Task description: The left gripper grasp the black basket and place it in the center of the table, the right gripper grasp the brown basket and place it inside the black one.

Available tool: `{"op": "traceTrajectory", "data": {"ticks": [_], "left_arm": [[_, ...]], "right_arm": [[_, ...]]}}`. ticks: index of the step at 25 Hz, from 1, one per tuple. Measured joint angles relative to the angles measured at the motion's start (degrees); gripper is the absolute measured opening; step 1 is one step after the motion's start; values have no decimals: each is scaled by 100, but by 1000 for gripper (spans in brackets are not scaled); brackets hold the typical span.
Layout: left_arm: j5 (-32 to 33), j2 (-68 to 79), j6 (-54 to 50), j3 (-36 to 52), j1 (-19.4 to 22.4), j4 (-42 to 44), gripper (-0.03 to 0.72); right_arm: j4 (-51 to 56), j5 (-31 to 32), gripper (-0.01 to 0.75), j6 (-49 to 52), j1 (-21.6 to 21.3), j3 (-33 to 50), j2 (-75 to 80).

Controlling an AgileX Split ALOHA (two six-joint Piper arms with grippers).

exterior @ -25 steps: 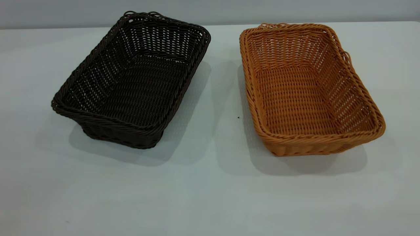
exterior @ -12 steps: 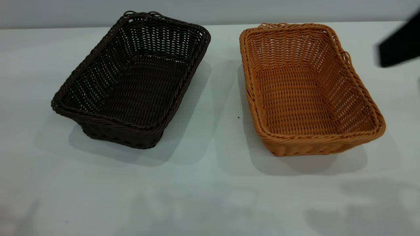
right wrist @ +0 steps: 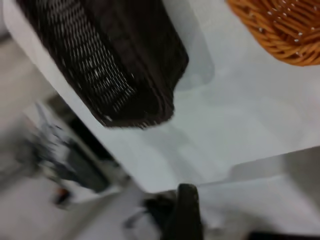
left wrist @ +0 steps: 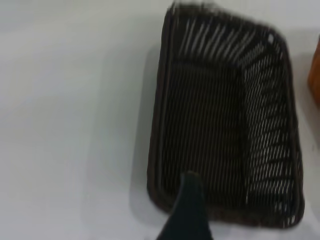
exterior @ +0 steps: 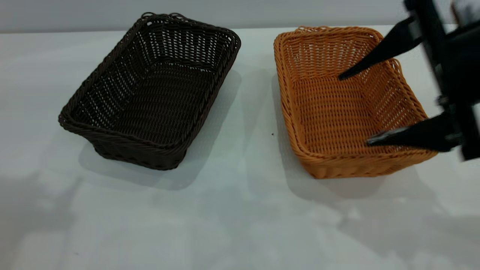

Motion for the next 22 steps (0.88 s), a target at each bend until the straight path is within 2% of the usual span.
{"op": "traceTrajectory", "data": {"ticks": [2,7,13,18,22], "left_arm": [[-106,132,295,-49,0,-394,590],[-204,461,759,-72,0,-1235,590],[-234,770,825,-79,0,-1480,590],[-251,915,848,-79,0,-1485,590],[-351,920,901,-79,0,-1491,590]], "right_arm": [[437,86,591,103,17,-69,497],[638,55,591,574,235,-161,1365],[660,-297,591,650,527,-518,1838],[691,-969,591,887,534,-731,1844],[703,-1633,591,1343,784,-796,1850]]}}
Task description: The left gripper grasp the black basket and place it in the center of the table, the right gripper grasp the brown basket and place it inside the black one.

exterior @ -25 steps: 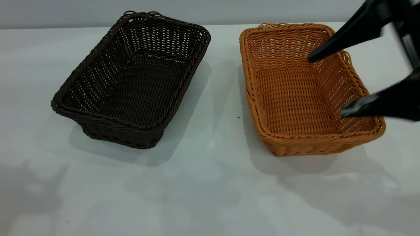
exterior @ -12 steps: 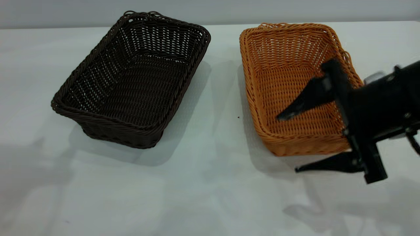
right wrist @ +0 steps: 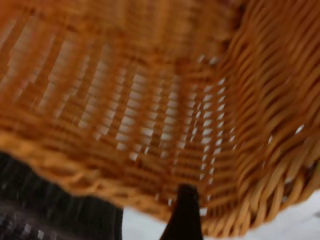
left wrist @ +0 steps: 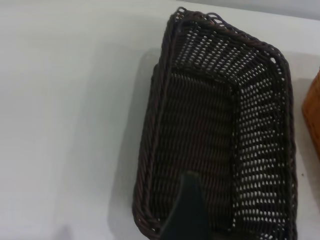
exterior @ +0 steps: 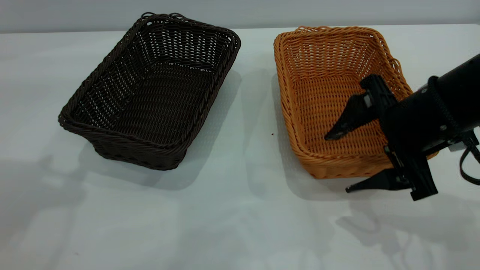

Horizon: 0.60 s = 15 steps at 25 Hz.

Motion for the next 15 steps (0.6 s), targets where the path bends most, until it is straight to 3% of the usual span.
{"op": "traceTrajectory", "data": {"ticks": [9,15], "left_arm": [[-136,0,53,-6,0,-30,590],[-297,0,58,-6,0,-32,590]], "right_arm": [[17,-1522,561,608,663,-470,5],[19,-1772,559,1181,777,-580,316]]}}
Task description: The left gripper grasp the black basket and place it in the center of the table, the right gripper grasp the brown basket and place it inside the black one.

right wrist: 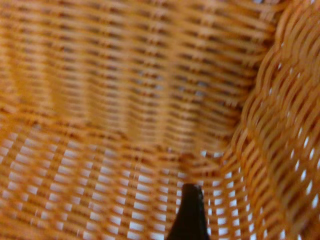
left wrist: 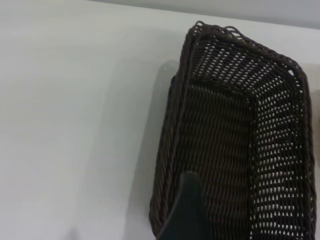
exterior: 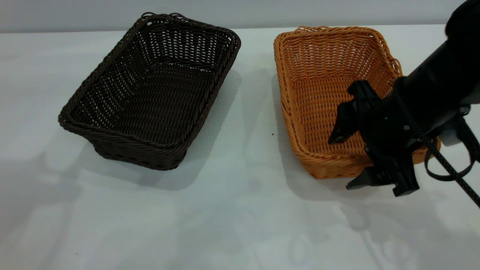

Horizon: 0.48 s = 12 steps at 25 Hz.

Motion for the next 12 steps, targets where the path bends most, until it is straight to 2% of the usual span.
{"op": "traceTrajectory", "data": {"ticks": [6,12], "left_arm": [[-7,140,0,-50,0,-5,590],[400,1208,0,-711,0,-5,590]], "right_arm": [[5,-279,559,57,0,-255,294],[10,-443,555,234,0,-277,423]]}}
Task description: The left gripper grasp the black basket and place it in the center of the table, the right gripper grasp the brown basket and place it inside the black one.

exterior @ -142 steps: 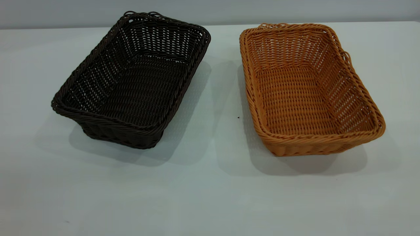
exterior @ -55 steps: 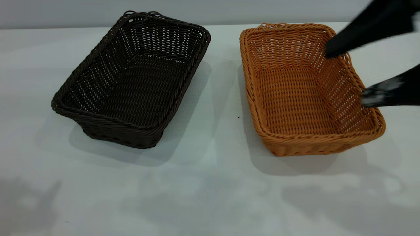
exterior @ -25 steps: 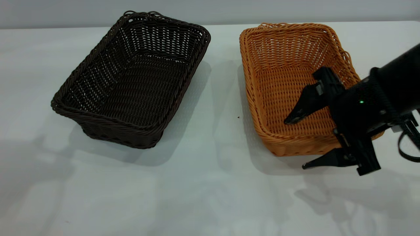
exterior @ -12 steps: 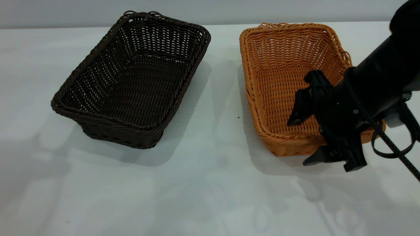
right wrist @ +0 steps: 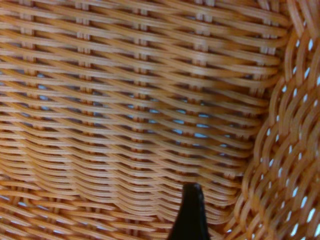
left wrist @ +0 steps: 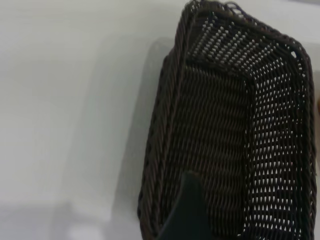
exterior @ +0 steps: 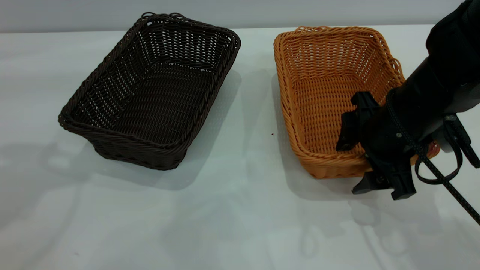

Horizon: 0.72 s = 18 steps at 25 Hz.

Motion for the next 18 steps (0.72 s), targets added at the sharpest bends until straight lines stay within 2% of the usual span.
{"op": "traceTrajectory", "data": {"ticks": [10,13,18], "left_arm": [[481,2359,-98,-1816,0,400,590],[557,2880,-520,-2318,-65,1059,590],[639,3389,-1716,-2958,-420,2570,590]], "right_arm": [[0,11,555,19,0,-10,6],[0,23,555,21,0,-10,6],[0,27,555,26,0,-10,6]]}}
